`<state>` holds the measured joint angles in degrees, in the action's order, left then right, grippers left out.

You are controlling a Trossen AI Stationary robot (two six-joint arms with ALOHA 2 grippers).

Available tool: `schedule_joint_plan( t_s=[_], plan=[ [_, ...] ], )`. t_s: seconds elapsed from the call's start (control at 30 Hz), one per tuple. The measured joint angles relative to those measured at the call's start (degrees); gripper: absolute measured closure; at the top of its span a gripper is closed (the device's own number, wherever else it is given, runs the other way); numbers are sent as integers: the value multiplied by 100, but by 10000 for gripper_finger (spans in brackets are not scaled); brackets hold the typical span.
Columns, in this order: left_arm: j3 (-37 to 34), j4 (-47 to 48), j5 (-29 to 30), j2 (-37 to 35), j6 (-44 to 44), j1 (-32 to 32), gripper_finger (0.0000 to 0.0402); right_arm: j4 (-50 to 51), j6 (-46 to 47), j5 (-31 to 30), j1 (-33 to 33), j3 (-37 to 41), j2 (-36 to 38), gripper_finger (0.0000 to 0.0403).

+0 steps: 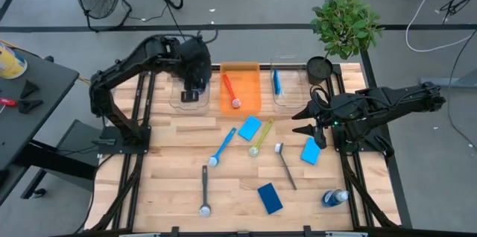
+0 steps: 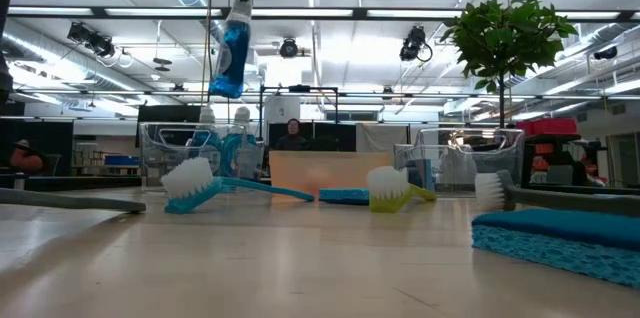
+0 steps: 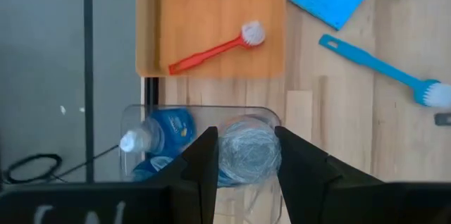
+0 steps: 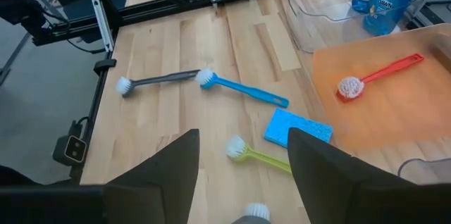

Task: Pick & Place Kitchen Sink Supplies
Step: Put the dish soap into the left transparent bin

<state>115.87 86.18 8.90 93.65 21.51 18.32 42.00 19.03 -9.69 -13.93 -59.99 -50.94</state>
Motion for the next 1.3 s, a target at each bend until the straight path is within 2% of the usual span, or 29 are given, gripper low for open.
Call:
schedule_joint_plan(
  t_s=[0.3,0.6,0.73,0.9,1.3],
  plan=[
    [0,32,-627,0,-242,857,281,0,-2,-342,0,0,0,185],
    [0,29,-679,0,-586,1419,281,0,-2,-342,0,0,0,185],
    [0,27,-767,0,-683,1544,281,0,-2,-342,0,0,0,185],
    [0,31,-1175,0,-695,1626,281,0,-2,-342,0,0,0,185],
    [0,-179,-1123,0,-699,1855,281,0,-2,-418,0,0,0,185]
  ],
)
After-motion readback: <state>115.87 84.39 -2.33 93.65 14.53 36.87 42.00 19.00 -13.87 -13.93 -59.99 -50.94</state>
